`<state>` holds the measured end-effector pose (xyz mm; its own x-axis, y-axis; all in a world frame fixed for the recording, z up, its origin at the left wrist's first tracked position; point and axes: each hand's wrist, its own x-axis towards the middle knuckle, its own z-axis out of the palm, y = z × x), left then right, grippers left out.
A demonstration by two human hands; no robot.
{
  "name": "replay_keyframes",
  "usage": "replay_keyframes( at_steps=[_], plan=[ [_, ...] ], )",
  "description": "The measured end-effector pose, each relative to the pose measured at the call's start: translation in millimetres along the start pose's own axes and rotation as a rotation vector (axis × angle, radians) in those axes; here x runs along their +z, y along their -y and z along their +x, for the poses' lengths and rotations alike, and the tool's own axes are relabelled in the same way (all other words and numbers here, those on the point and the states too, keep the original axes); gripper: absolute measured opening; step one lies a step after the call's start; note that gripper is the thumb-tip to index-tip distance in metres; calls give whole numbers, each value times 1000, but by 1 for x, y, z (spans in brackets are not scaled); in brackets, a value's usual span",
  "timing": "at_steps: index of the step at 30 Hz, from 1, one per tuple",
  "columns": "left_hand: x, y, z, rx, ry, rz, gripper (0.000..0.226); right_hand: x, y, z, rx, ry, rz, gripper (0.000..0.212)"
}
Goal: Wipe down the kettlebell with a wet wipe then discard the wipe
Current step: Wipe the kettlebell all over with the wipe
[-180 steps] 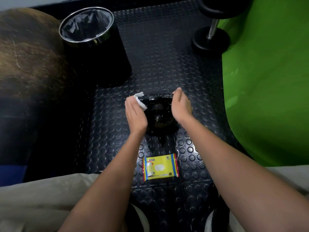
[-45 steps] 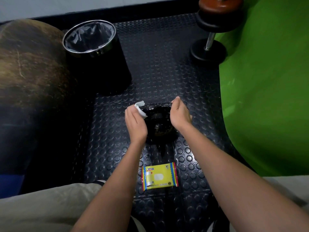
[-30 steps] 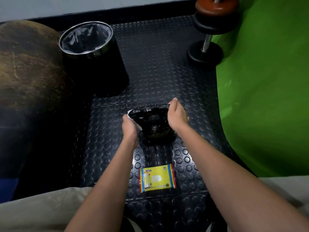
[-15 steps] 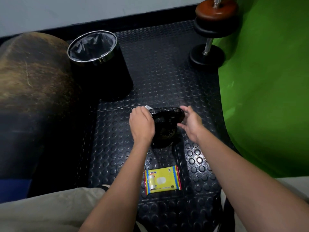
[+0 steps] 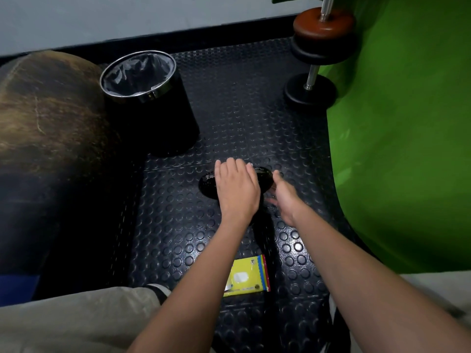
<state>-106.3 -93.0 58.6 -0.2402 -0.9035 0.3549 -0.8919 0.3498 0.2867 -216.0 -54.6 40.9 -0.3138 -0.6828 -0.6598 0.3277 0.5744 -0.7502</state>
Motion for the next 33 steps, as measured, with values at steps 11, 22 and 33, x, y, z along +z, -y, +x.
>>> replay_keyframes(
  at_steps=[11,22,33],
  plan=[
    [0,-20,-6,133,59,44,36,-10,-9,7,19,63,155,42],
    [-15,-16,6,253,148,-151,42,-8,-7,7,-60,51,123,49],
    [-29,61,29,-446,272,-623,50,33,19,-13,-876,-457,-677,37]
  ],
)
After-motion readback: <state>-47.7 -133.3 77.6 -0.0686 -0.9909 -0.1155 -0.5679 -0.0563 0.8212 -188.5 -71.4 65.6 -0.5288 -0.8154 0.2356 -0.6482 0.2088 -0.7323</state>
